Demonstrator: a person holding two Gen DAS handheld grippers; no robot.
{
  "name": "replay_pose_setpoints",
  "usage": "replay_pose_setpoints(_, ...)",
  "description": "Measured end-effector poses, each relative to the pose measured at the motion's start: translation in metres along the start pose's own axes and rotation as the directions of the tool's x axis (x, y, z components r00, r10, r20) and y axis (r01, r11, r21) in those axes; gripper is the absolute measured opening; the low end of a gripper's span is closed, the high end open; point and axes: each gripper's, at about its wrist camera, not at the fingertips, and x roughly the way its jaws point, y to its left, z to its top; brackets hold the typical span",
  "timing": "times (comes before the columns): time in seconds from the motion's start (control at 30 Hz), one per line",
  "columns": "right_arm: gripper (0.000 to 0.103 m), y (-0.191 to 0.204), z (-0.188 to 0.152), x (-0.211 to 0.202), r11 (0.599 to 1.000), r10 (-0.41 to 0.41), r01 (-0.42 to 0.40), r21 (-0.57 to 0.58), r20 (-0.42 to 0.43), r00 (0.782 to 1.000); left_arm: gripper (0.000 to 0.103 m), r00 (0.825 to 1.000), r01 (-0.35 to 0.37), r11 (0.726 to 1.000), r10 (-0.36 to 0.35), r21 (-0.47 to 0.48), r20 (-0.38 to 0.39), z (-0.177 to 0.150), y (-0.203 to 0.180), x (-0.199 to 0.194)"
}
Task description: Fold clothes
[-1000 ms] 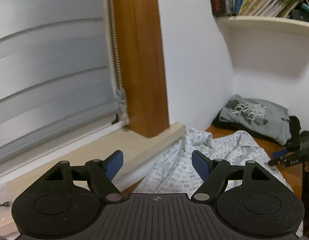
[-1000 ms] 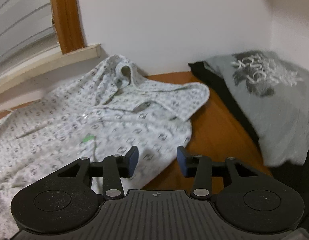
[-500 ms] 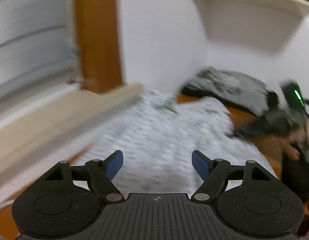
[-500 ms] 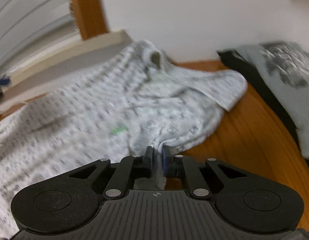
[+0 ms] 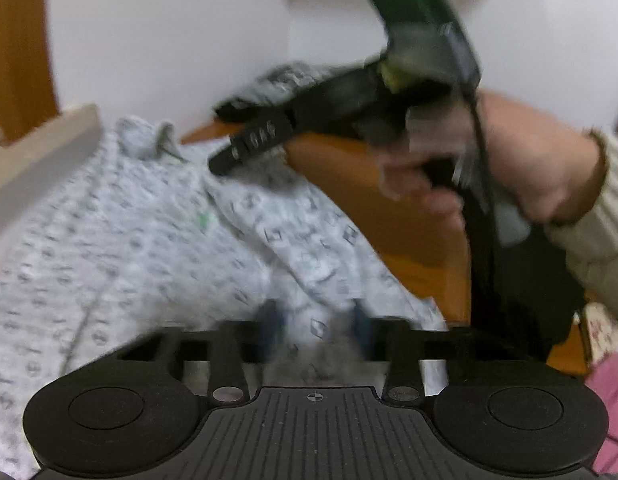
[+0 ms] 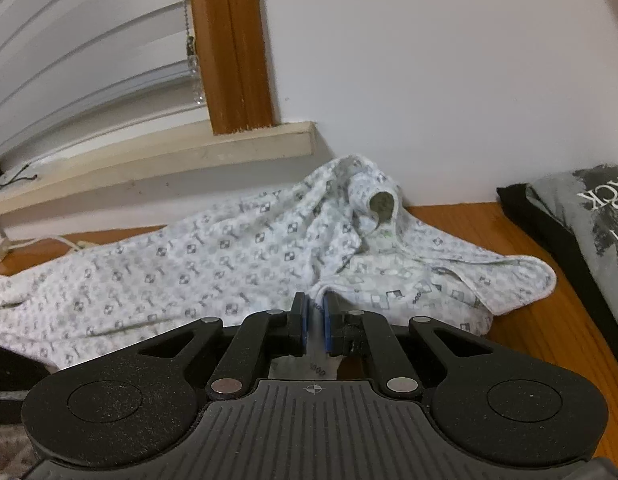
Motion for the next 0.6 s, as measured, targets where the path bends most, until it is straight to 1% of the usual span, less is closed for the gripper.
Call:
replay_pose_setpoints(0.07,0.012,-0.004,-0.006,-0.006,1.000,0.002,-0.002,0.001,0.003,1.000,0.009,1.000,-0.001,1.000,0.001,0.017,0.018,-0.003,0.002,-0.002)
replay_pose_setpoints(0.1,0.013,-0.007,-0.010,-0.011,1.000,0.001,-0.001,0.006,0.009,1.000,0.009,0.999,-0.013,1.000,0.013,0.020,0.039,-0.003,0.007,-0.008)
replay_pose_setpoints(0.17,0.013,-0.013,-0.017,-0.023,1.000,0.000,0.000,0.013,0.019,1.000,0.008,0.996,-0.035,0.999,0.035,0.003,0.077,-0.003,0.020,-0.020)
replay_pose_setpoints(0.23,0.020,-0.016,-0.026,-0.037,1.000,0.001,-0.001,0.009,0.020,1.000,0.008,0.992,-0.052,0.998,0.055,-0.032,0.109,-0.002,0.037,-0.033)
replay_pose_setpoints(0.3,0.029,-0.018,-0.035,-0.050,1.000,0.003,-0.003,0.004,0.018,1.000,0.008,0.988,-0.054,0.994,0.067,-0.093,0.139,-0.003,0.056,-0.048)
replay_pose_setpoints(0.33,0.030,-0.017,-0.040,-0.055,1.000,0.013,-0.013,0.001,0.010,1.000,0.008,0.985,-0.061,0.992,0.077,-0.111,0.151,-0.003,0.062,-0.055)
replay_pose_setpoints(0.4,0.040,-0.012,-0.052,-0.063,0.999,0.041,-0.041,-0.002,-0.006,0.999,0.008,0.979,-0.083,0.988,0.105,-0.130,0.174,-0.004,0.071,-0.066)
replay_pose_setpoints(0.47,0.045,-0.002,-0.064,-0.070,0.997,0.074,-0.074,-0.011,-0.017,0.997,0.008,0.977,-0.082,0.986,0.108,-0.143,0.182,-0.003,0.080,-0.069)
replay_pose_setpoints(0.6,0.048,0.020,-0.080,-0.074,0.988,0.154,-0.154,-0.005,-0.044,0.987,0.008,0.973,-0.081,0.984,0.113,-0.157,0.202,-0.005,0.092,-0.071)
